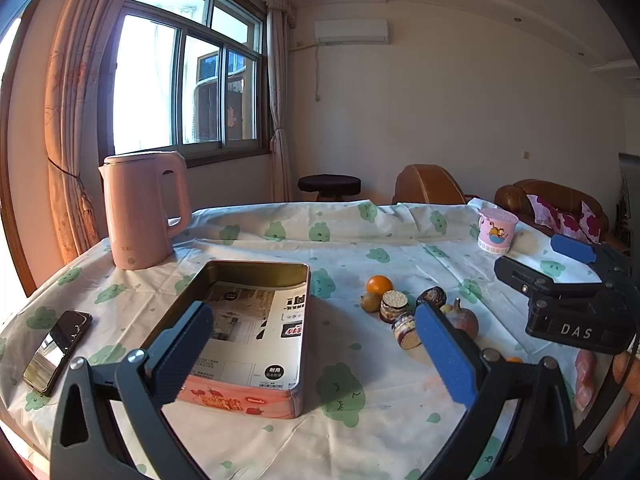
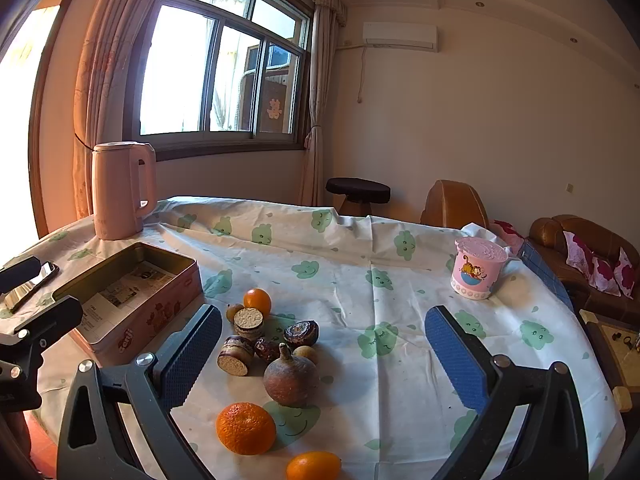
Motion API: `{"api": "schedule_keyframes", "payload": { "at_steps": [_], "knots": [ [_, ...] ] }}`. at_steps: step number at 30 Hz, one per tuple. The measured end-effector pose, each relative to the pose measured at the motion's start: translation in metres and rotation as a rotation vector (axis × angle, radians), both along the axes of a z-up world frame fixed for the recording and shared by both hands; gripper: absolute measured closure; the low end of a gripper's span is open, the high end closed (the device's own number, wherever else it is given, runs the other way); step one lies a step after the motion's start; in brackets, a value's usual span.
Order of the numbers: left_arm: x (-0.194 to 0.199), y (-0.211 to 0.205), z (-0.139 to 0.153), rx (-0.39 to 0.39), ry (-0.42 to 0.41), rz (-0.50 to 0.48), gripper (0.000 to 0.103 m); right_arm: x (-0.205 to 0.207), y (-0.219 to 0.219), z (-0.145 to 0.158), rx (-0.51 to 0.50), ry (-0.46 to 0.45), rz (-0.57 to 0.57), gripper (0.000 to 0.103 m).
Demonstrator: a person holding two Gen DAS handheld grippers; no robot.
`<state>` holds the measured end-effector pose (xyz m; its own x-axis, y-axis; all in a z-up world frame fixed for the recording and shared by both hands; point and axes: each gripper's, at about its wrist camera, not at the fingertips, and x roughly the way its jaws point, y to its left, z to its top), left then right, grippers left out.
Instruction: Organize fruits
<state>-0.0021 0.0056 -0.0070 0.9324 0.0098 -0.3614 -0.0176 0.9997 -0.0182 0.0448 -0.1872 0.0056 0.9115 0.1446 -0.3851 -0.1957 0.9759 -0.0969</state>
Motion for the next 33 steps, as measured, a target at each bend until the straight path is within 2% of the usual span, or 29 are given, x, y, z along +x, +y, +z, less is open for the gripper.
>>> {"api": "schedule_keyframes", "payload": {
  "at_steps": [33],
  "knots": [
    [-0.0024, 0.0017, -0.0093, -0.003, 0.014, 0.005, 0.0, -0.0004, 0.0026, -0.0035, 0.019, 0.009, 0.013, 0.001]
  ]
}}
